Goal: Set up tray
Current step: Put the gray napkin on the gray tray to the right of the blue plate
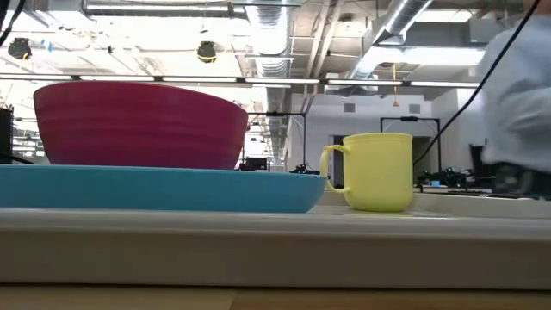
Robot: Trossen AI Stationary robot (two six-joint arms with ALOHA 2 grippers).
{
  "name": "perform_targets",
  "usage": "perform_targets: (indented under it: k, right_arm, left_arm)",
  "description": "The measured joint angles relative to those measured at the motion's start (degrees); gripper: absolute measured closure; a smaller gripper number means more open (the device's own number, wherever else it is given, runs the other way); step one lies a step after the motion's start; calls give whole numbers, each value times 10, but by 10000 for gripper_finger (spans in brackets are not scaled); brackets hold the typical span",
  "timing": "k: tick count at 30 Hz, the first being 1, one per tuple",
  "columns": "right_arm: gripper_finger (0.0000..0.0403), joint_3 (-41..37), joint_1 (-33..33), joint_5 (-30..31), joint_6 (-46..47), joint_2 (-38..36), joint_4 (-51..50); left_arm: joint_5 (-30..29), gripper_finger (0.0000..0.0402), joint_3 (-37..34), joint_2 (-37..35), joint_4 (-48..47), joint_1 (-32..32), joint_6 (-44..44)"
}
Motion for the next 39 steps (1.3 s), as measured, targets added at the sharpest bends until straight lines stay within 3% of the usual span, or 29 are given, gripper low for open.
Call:
perform_targets:
  k: [8, 13, 19, 28, 33, 39]
  right_arm:
    - [402, 63, -40, 44, -7, -1, -175]
    - [402, 86, -78, 107, -66, -2, -167]
    - [402, 115, -136, 126, -171, -2, -169]
    - [403, 227, -189, 185, -338, -3, -188]
    - [403, 239, -207, 163, -391, -3, -163]
    - [403, 184, -196, 102, -416, 12, -172]
  left_arm:
    - [29, 290, 0, 0, 0, 0, 0]
    - [29, 290, 0, 0, 0, 0, -9]
    - [37, 290, 0, 0, 0, -2, -26]
    - [60, 290, 0, 0, 0, -14, -22]
    - [60, 290, 0, 0, 0, -28, -28]
    - [59, 290, 0, 0, 0, -52, -29]
